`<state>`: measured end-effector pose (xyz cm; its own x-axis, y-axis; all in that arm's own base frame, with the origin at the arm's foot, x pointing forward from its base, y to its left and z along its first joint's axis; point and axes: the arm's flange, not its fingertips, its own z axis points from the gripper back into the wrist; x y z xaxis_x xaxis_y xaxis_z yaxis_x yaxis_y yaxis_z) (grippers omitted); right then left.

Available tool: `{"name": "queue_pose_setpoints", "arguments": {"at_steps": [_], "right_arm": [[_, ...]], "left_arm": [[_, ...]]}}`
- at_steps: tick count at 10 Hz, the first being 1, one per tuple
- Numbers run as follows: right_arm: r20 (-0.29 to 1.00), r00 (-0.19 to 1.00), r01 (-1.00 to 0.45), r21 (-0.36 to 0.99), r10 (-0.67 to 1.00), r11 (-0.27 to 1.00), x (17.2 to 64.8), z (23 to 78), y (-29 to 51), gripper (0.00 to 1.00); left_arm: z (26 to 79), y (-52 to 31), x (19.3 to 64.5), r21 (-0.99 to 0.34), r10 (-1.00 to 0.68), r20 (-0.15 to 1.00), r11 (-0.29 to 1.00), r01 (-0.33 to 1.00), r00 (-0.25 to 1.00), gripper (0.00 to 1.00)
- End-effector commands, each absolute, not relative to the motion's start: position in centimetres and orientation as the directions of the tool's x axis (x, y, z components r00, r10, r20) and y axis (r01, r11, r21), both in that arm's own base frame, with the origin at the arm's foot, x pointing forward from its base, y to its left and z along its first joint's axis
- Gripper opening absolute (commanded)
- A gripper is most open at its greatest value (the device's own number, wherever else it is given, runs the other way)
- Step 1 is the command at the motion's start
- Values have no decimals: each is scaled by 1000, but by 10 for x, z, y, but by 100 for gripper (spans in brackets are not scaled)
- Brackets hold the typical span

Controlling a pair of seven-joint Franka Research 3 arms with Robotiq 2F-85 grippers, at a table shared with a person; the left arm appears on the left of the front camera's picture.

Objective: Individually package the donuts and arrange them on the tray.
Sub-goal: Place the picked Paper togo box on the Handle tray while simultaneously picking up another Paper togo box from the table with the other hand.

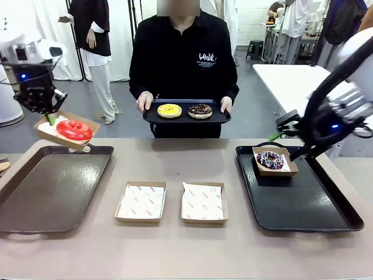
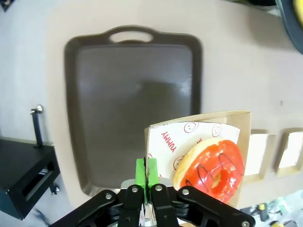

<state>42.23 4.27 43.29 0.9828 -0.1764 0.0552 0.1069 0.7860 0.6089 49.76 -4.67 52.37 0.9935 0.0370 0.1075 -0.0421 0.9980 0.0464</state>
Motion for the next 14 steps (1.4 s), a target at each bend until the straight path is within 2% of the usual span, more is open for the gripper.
{"name": "queue_pose_setpoints", "arguments": {"at_steps": [1, 3, 6, 7, 14], "right_arm": [[39, 983, 134, 518, -180, 845, 432, 412, 71, 100], [54, 985, 125, 442, -165, 888, 421, 388, 101, 100], [55, 992, 79, 438, -114, 895, 396, 387, 111, 100], [50, 992, 84, 453, -119, 888, 415, 379, 112, 100], [50, 991, 85, 456, -121, 886, 411, 379, 109, 100]], "left_arm": [[500, -22, 490, 66, 27, 141, 997, -36, 990, 1], [478, 0, 491, 70, 33, 126, 997, -42, 991, 1], [462, 11, 494, 54, 28, 125, 998, -35, 992, 1], [467, 8, 493, 55, 62, 96, 996, -68, 993, 1], [467, 8, 493, 55, 62, 96, 996, -68, 993, 1]]}}
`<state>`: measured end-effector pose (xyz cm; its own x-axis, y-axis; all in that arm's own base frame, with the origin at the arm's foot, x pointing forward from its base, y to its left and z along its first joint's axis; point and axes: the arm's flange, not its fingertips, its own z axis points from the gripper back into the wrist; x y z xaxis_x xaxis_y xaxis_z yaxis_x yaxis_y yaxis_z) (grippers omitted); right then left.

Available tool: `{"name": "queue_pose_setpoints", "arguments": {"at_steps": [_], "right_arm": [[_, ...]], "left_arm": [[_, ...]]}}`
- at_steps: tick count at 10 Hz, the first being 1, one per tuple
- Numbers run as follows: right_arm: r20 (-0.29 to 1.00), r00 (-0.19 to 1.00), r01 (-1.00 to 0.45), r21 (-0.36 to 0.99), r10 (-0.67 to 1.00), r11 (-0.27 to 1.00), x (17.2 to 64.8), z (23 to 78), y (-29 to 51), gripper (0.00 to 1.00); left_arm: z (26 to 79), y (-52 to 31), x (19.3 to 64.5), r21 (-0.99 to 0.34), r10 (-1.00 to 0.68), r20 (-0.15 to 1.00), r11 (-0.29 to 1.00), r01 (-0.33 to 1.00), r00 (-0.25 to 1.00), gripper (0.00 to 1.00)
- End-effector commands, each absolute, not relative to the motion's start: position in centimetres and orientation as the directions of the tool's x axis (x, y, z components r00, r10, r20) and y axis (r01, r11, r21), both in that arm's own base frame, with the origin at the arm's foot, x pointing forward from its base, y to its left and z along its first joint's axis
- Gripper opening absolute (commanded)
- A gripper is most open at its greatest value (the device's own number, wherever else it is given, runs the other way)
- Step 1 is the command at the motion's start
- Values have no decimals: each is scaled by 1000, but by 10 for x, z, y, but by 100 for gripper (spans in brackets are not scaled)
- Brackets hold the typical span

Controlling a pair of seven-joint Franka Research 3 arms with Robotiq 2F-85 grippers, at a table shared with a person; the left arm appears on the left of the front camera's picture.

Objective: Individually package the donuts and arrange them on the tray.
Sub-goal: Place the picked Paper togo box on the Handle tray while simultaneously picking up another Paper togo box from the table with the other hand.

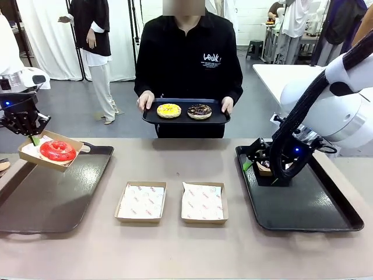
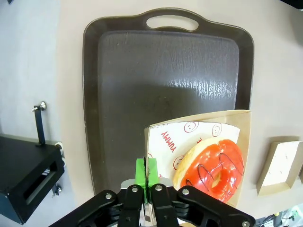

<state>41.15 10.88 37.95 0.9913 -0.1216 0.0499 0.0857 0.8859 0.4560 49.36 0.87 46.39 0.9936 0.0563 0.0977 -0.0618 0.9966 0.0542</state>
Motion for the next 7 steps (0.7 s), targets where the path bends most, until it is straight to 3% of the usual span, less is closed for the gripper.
{"name": "queue_pose_setpoints", "arguments": {"at_steps": [1, 2, 7], "right_arm": [[63, 993, 67, 385, -99, 920, 410, 378, 126, 100], [64, 993, 75, 321, -101, 944, 412, 378, 146, 100], [22, 998, 59, 154, -63, 986, 427, 385, 226, 100]], "left_arm": [[464, 9, 494, 54, 56, 98, 997, -62, 994, 1], [459, 1, 494, 61, 6, 118, 998, -14, 993, 1], [433, -10, 521, 59, 50, 108, 997, -57, 993, 1]]}}
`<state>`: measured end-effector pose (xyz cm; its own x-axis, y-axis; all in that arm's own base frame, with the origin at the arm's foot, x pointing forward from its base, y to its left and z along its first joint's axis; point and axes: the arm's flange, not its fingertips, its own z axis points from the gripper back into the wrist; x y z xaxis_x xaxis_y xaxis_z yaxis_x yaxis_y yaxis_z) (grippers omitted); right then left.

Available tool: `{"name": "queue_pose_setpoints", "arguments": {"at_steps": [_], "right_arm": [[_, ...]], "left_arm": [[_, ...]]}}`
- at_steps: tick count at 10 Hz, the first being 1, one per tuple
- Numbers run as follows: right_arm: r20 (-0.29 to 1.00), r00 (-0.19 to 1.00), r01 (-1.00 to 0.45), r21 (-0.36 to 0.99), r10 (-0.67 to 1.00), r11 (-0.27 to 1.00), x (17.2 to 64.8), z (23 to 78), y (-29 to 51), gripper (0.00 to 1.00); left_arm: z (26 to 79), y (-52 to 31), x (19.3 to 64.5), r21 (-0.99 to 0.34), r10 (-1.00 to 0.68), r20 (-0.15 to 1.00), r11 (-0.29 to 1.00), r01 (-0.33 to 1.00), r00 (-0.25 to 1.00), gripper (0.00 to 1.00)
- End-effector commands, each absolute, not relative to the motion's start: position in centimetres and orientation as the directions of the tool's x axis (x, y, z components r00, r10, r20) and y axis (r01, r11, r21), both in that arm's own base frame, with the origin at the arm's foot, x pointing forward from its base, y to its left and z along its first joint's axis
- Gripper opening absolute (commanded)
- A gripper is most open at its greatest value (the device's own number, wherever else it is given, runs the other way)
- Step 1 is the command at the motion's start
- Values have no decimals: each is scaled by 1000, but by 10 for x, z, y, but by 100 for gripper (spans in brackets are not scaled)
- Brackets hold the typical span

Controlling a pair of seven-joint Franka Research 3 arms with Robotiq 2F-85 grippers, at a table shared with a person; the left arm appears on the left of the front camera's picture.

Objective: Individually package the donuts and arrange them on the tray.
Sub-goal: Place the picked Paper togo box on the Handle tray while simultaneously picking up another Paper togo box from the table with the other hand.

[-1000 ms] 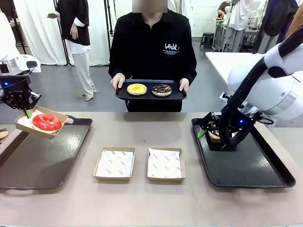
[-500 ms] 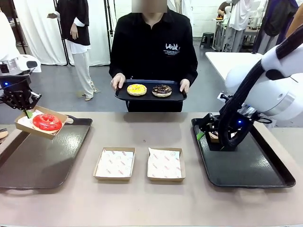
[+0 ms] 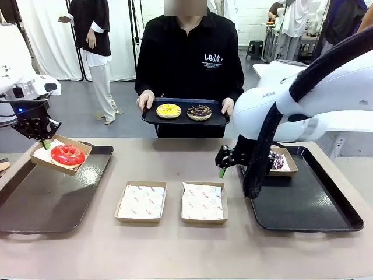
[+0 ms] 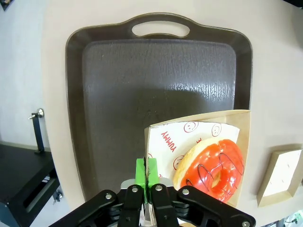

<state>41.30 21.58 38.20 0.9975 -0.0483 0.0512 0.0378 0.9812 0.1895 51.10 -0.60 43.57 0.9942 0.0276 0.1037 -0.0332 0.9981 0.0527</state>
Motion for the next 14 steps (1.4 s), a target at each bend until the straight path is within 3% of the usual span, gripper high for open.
{"name": "queue_pose_setpoints", "arguments": {"at_steps": [1, 5, 14], "right_arm": [[3, 998, 64, 133, -65, 989, 432, 381, 236, 100], [-77, 994, 79, 60, -74, 995, 431, 347, 268, 100], [14, 996, 88, 0, -88, 996, 401, 311, 271, 100]], "left_arm": [[429, -11, 526, 52, 46, 105, 997, -52, 993, 1], [415, -8, 542, 18, 63, 105, 998, -66, 992, 1], [387, -16, 566, -21, 62, 114, 998, -60, 992, 1]]}}
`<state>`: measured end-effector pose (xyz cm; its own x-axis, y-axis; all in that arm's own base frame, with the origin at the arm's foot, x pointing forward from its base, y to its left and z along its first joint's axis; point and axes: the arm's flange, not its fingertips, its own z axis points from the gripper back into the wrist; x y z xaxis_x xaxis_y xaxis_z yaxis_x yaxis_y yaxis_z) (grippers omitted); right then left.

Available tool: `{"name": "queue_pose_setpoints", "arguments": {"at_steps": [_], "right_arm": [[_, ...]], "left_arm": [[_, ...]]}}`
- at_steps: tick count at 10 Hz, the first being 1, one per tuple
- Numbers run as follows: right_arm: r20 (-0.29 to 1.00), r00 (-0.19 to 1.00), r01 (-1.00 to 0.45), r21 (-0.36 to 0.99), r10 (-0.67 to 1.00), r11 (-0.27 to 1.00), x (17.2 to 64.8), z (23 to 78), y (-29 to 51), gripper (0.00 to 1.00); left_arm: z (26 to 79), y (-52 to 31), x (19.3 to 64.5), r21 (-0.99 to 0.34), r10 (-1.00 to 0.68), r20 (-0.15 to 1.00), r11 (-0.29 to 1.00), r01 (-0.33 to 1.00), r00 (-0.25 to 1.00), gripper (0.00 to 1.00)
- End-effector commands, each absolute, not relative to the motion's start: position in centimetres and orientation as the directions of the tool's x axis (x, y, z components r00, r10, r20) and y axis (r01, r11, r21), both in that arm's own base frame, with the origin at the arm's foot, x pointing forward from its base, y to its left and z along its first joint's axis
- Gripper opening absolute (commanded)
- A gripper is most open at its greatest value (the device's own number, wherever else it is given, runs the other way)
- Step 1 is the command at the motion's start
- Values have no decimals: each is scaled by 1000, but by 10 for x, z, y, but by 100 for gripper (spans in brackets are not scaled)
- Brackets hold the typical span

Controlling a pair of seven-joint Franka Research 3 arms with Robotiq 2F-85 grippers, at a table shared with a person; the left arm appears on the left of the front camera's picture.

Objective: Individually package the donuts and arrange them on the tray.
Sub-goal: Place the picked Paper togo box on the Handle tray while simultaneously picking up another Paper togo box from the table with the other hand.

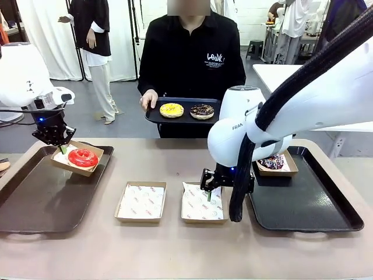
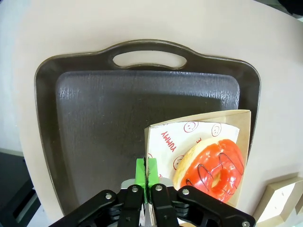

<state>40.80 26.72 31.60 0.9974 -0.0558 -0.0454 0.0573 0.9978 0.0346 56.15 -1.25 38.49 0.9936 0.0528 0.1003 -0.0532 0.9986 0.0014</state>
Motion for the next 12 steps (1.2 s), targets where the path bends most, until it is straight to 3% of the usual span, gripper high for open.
{"name": "queue_pose_setpoints", "arguments": {"at_steps": [1, 5, 12], "right_arm": [[39, 996, 82, -1, -82, 997, 395, 311, 272, 100], [108, 992, 66, -35, -62, 997, 377, 313, 278, 100], [115, 992, 50, -18, -48, 999, 371, 318, 280, 100]], "left_arm": [[387, -20, 565, -19, 64, 115, 998, -62, 991, 1], [377, -24, 575, -26, 48, 118, 999, -45, 992, 1], [354, -21, 590, 15, 49, 115, 999, -51, 992, 1]]}}
